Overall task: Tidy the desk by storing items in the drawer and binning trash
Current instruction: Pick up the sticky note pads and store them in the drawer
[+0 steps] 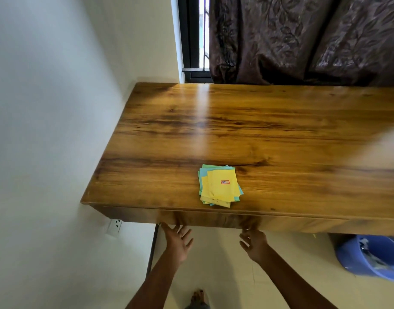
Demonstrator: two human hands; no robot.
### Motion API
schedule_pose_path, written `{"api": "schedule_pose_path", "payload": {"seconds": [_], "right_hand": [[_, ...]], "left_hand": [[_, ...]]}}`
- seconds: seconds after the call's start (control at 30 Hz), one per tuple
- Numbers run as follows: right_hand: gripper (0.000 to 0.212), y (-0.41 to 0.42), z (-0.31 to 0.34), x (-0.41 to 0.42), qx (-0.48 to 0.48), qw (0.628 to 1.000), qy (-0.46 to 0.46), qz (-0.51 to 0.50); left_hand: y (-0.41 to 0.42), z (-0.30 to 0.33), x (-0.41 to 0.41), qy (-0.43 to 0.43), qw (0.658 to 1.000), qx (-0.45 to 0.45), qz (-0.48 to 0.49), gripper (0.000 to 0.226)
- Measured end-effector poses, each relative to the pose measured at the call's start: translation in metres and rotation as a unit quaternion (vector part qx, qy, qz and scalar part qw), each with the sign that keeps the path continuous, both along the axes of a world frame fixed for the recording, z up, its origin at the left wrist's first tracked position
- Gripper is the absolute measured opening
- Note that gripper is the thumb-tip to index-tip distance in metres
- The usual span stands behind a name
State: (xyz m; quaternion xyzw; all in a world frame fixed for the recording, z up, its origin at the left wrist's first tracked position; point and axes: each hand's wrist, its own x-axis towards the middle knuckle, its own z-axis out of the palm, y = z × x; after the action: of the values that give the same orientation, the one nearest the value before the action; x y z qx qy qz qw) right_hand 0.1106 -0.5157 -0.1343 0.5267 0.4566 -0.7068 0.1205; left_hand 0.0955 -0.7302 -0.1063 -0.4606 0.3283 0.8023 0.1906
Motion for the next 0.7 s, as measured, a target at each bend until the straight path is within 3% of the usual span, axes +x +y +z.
{"api": "schedule_pose_path", "payload": {"seconds": [0.33,0.7], "right_hand": [[0.03,0.052,-0.008,0.001,-0.099,0.98,0.074,-0.157],[0.031,0.06,-0.014,0.046,-0.147,0.979,0.059,-0.131]], "left_hand": [[-0.009,0.006,0.003,0.037,0.996,0.081,0.015,0.091],[-0.012,-0.001,0.037,0.017,0.997,0.075,0.024,0.091]]}}
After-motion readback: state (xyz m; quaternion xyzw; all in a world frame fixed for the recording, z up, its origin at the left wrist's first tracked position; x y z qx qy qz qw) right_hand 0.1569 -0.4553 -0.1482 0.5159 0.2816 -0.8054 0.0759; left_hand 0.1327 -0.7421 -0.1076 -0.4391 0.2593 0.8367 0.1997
